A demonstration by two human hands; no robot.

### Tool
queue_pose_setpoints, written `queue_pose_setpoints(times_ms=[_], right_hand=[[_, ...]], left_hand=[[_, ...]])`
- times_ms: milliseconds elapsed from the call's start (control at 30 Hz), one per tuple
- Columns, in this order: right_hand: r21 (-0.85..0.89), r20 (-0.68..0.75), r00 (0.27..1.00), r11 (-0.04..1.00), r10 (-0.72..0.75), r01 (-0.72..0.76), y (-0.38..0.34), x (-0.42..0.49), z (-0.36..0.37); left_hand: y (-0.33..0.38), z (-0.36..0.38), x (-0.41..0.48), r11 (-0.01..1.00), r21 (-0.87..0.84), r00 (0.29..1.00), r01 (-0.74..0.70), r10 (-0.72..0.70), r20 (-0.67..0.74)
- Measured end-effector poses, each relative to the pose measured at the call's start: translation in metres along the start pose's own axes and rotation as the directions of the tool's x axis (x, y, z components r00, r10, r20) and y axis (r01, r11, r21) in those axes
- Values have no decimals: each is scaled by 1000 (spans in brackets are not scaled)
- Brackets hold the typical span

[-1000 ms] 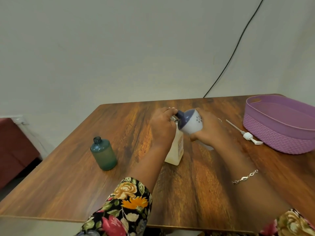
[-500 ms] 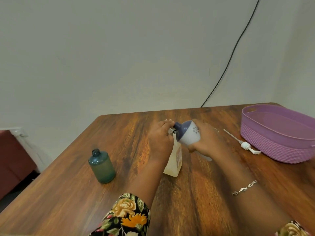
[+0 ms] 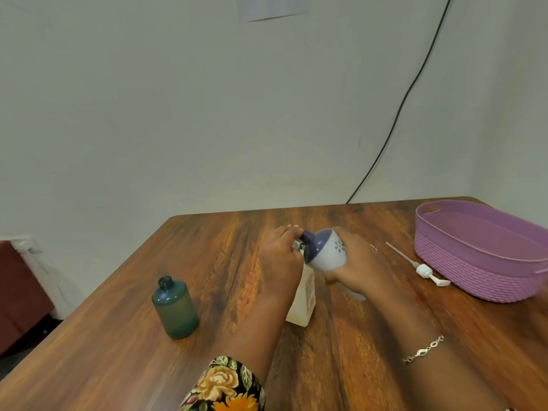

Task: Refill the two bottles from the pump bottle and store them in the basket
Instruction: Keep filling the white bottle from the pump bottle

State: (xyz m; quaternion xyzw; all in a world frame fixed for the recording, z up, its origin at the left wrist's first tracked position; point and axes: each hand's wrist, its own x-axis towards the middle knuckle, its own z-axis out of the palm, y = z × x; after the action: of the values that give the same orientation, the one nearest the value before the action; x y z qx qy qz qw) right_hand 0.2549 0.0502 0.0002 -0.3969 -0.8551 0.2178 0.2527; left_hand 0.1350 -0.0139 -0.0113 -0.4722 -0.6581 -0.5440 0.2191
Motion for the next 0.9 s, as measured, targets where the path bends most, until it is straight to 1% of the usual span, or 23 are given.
queue_pose_setpoints(times_ms=[67, 133, 233, 300, 433, 567, 633, 733, 767, 900], right_hand=[[-1, -8, 1000, 1000, -9, 9, 0, -1, -1], [14, -17, 1000, 1000, -16, 16, -1, -2, -3], [100, -30, 999, 995, -20, 23, -3, 0, -9], [103, -20, 1000, 994, -24, 26, -4, 2, -9], [80, -25, 1000, 997, 3, -1, -2, -4, -2], [96, -18, 1000, 995, 0, 1, 0, -6, 0], [91, -31, 999, 996, 9, -6, -1, -5, -2], [147, -47, 999, 989, 14, -7, -2, -4, -3], [158, -46, 999, 987, 12, -5, -3, -4, -4], [111, -47, 999, 994, -18, 23, -1, -1, -4]], left_hand=[[1, 0, 0, 1000, 4, 1000, 9, -9, 13], [2, -2, 3, 1000, 27, 1000, -11, 11, 22], [3, -4, 15, 999, 38, 999, -2, 0, 52], [5, -4, 16, 1000, 18, 999, 25, -26, 33], [0, -1, 2, 1000, -8, 1000, 4, -5, -14], [-5, 0, 1, 999, 6, 999, 37, -37, 26], [0, -3, 3, 1000, 8, 999, 27, -27, 38], [7, -8, 14, 998, -6, 996, 54, -54, 69], [10, -8, 16, 998, -5, 996, 58, -58, 64], [10, -5, 9, 994, -28, 994, 108, -108, 4]])
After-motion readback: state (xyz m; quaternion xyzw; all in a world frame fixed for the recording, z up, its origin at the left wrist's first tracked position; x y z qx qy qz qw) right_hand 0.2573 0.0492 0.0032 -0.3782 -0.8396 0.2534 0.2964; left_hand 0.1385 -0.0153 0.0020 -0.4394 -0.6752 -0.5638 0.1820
